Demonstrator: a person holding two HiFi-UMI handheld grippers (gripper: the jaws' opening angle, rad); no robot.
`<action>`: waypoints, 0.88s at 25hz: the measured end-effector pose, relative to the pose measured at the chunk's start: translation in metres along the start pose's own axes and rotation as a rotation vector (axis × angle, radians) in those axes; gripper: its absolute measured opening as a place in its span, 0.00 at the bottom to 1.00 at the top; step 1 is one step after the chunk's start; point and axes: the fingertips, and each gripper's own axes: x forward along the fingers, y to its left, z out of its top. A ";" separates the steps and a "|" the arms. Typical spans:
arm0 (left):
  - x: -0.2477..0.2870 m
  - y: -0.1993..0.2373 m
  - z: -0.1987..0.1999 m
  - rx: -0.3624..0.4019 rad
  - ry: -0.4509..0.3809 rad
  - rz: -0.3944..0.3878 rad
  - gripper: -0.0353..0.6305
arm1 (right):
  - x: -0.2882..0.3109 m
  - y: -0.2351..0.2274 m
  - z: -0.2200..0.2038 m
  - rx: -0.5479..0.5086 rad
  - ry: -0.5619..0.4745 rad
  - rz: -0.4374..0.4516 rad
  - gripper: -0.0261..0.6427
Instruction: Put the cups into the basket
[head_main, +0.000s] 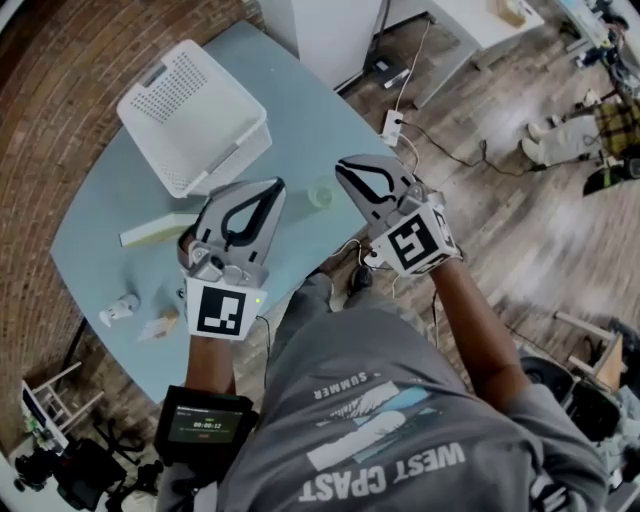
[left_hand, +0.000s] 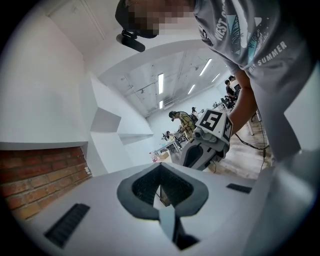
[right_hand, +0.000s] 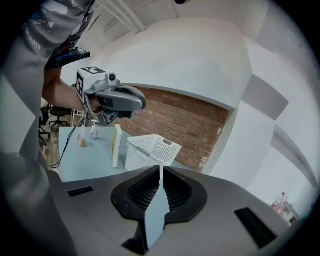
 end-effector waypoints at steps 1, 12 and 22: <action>0.000 0.002 -0.003 -0.002 0.000 -0.003 0.05 | 0.007 0.002 -0.007 0.017 0.014 0.009 0.06; 0.000 0.022 -0.030 -0.022 -0.004 -0.024 0.05 | 0.059 0.025 -0.080 0.181 0.205 0.089 0.14; 0.001 0.022 -0.048 -0.057 0.018 -0.026 0.05 | 0.078 0.054 -0.136 0.220 0.380 0.201 0.22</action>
